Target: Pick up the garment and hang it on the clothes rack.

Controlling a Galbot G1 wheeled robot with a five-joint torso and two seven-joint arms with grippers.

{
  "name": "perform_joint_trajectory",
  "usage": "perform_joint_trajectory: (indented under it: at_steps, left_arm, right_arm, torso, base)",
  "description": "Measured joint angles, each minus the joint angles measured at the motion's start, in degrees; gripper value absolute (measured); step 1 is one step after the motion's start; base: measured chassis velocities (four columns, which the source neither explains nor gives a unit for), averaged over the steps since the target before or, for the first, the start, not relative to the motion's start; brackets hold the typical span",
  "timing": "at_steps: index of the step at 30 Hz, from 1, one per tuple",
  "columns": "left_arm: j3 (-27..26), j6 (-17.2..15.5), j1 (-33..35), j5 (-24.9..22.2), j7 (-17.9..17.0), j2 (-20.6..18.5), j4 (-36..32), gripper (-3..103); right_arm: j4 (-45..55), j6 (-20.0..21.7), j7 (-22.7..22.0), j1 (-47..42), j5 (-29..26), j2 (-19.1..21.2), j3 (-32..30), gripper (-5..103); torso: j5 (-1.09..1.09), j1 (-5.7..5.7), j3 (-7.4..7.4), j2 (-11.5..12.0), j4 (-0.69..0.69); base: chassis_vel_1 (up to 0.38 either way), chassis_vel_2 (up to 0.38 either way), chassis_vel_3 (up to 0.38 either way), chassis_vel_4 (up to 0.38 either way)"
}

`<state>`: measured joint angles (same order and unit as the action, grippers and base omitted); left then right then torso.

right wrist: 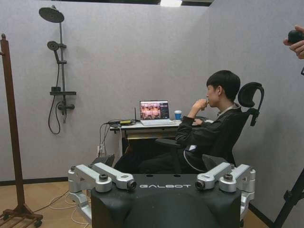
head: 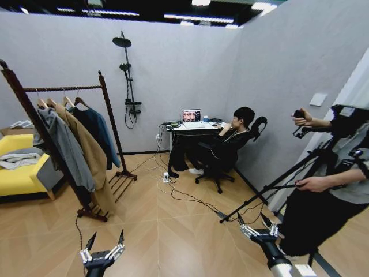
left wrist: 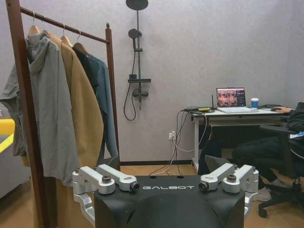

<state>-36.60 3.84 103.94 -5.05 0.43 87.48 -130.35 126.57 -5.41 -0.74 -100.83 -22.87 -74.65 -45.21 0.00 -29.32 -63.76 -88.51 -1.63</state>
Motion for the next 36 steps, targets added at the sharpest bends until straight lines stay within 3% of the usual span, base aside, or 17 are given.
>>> perform_joint_trajectory:
  at_steps: [36]
  left_arm:
    - [0.0,0.0,0.0,0.0,0.0,0.0,0.0,100]
  right_arm:
    - [0.0,0.0,0.0,0.0,0.0,0.0,0.0,100]
  torso:
    - [0.0,-0.01,0.0,0.0,0.0]
  base:
    - [0.006,0.005,0.008,0.006]
